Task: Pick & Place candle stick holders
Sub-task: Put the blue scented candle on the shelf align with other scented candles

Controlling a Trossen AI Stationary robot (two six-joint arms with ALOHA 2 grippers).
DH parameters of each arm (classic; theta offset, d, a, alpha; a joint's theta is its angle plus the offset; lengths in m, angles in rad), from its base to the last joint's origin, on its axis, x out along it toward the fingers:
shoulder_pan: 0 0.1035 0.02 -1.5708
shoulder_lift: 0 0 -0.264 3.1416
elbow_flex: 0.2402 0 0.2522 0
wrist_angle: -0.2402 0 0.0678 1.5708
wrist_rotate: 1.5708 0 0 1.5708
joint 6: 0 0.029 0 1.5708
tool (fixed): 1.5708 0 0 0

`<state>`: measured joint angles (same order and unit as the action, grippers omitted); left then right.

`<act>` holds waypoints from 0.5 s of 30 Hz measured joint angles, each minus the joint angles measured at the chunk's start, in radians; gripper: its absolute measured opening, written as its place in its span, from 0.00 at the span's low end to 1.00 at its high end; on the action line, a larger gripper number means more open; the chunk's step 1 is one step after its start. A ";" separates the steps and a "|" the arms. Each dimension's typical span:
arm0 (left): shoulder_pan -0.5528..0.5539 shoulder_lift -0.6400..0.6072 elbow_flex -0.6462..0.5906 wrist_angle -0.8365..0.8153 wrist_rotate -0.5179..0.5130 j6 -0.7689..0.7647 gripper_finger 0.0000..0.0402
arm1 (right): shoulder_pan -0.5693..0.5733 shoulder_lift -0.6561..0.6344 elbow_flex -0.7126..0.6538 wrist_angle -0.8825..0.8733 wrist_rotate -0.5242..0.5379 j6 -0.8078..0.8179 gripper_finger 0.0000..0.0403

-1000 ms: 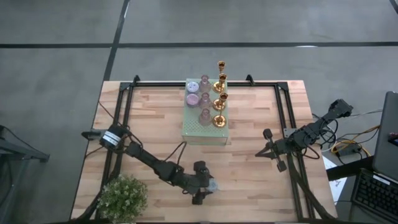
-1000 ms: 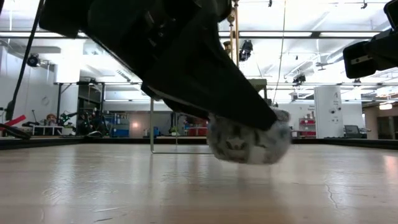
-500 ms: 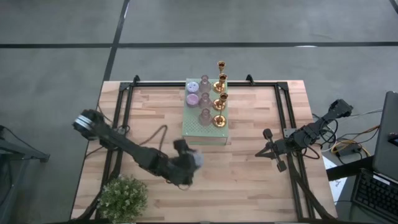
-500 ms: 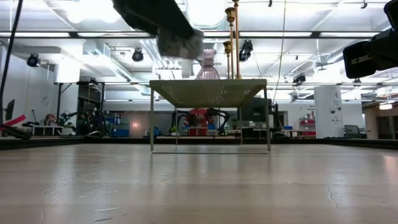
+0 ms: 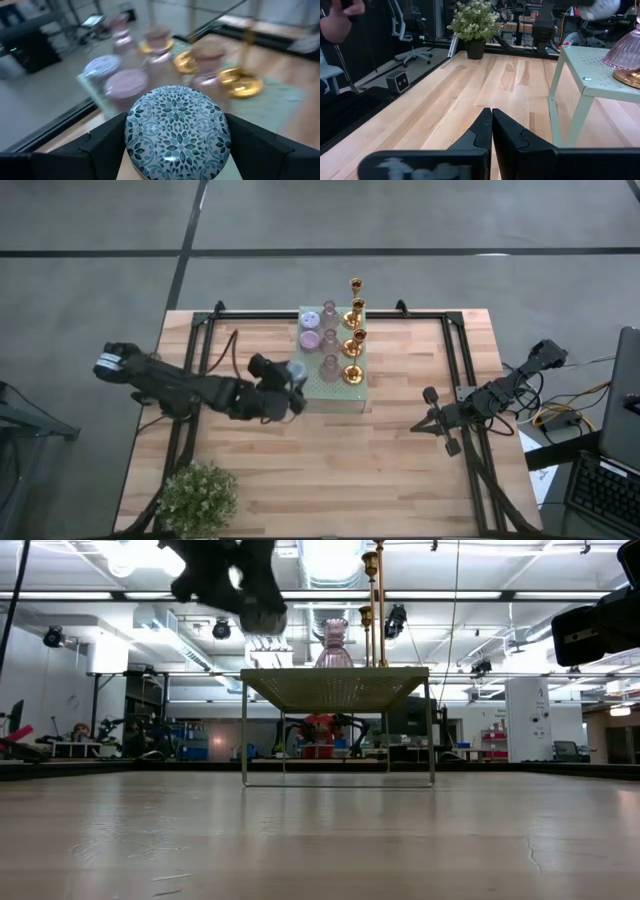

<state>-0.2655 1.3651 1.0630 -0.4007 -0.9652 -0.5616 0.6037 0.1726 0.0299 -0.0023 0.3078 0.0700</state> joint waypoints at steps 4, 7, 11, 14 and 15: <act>0.076 0.003 -0.051 0.046 0.034 -0.021 0.77 | 0.000 0.000 0.000 0.000 0.000 0.000 0.02; 0.115 0.003 -0.090 0.126 0.093 -0.015 0.77 | 0.000 0.000 0.000 0.000 0.000 0.000 0.02; 0.140 0.003 -0.145 0.258 0.124 0.005 0.77 | 0.000 0.000 0.000 0.000 0.000 0.000 0.02; 0.156 0.010 -0.177 0.348 0.150 0.008 0.77 | 0.000 0.000 0.000 0.000 0.000 0.000 0.02; 0.160 0.012 -0.187 0.364 0.160 0.014 0.77 | 0.000 0.000 0.000 0.000 0.000 0.000 0.02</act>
<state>-0.1057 1.3769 0.8764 -0.0366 -0.8047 -0.5472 0.6041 0.1726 0.0296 -0.0025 0.3080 0.0700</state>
